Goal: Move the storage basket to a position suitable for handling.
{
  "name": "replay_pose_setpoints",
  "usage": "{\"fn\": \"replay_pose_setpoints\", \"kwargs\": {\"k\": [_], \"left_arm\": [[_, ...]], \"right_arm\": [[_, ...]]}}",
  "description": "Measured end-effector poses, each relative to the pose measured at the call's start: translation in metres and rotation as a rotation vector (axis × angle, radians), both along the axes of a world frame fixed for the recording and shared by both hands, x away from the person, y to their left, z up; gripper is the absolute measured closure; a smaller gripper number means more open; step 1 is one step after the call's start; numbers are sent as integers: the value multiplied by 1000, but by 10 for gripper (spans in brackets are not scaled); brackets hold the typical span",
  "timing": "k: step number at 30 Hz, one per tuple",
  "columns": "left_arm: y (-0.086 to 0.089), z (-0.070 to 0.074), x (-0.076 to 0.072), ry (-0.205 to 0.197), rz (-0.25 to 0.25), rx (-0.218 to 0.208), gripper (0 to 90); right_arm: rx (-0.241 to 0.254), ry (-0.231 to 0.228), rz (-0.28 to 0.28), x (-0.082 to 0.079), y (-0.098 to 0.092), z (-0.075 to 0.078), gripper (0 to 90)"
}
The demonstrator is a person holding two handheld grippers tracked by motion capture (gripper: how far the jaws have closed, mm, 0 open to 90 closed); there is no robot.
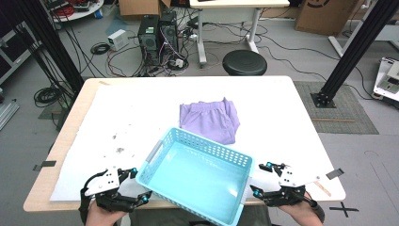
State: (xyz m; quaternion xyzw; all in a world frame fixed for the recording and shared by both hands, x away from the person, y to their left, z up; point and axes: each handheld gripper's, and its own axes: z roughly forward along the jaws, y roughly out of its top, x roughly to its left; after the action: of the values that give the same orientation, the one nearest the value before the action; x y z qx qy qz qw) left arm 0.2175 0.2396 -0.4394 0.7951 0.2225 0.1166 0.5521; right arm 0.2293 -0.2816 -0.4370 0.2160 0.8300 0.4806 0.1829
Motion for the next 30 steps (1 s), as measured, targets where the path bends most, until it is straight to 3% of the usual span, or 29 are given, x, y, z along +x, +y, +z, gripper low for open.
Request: {"fn": "replay_pose_setpoints", "kwargs": {"k": [3, 8, 12, 16, 19, 28, 30], "left_arm": [[-1, 0, 0, -4, 3, -1, 239], [-1, 0, 0, -4, 7, -1, 239], [-1, -1, 1, 0, 16, -10, 236], [-3, -2, 2, 5, 27, -18, 189], [-2, -1, 3, 16, 20, -28, 193], [-2, 3, 0, 4, 46, -11, 218], [-1, 4, -1, 5, 51, -24, 218]], "right_arm": [[-7, 17, 30, 1, 6, -3, 249], [-21, 0, 43, 4, 16, -4, 214], [-3, -8, 61, 7, 17, -3, 202], [-1, -25, 80, 8, 19, -4, 202], [-3, -16, 77, 8, 20, -3, 203], [18, -52, 85, 5, 22, 5, 212], [26, -62, 86, 7, 22, 8, 213]]}}
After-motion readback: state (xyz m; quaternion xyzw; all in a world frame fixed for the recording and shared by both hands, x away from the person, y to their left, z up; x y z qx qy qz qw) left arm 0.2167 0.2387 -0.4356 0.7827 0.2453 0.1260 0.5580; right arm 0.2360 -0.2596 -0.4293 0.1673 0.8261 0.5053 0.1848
